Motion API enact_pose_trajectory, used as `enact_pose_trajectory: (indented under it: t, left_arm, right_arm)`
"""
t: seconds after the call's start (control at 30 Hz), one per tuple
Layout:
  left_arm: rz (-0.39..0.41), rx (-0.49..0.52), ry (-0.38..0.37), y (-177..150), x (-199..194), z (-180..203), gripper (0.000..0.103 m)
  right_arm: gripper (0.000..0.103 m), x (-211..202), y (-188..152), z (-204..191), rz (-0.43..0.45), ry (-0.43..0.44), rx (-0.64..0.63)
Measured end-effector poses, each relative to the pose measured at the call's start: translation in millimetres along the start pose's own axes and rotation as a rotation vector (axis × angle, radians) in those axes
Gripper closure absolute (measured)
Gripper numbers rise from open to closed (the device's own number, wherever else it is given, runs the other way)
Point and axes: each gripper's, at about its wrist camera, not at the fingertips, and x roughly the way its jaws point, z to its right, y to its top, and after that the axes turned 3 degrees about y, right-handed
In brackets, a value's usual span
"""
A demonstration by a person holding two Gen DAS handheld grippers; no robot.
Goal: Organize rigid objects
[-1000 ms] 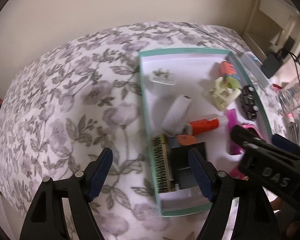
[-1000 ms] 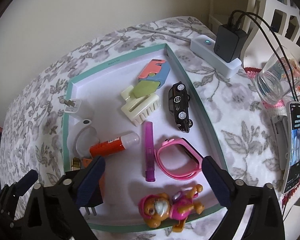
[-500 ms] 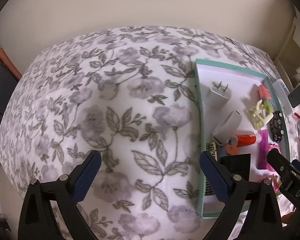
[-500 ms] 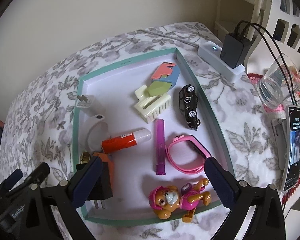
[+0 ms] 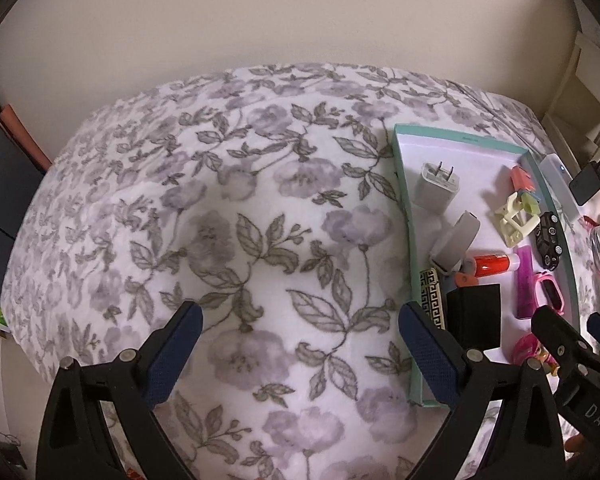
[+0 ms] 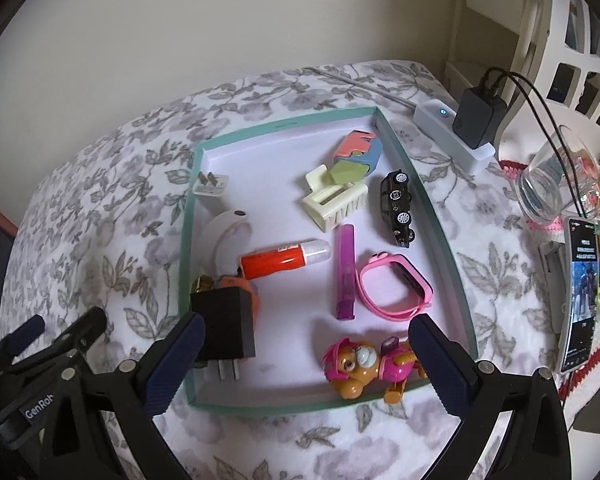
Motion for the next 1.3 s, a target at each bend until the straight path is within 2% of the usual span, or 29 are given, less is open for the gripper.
enact_pose_trajectory:
  t: [0.63,1.3]
  left_arm:
    - [0.039,-0.042,0.012,-13.2,-22.2,-27.8,0.004]
    - [0.072,-0.054,0.009,-17.7,-38.2,-33.4,0.004]
  right_arm:
    - [0.000,-26.6,-15.8,-10.9,0.041,-0.025,-0.039]
    - [0.000,-46.3,-20.5,-13.9,0.079,-0.032,-0.044]
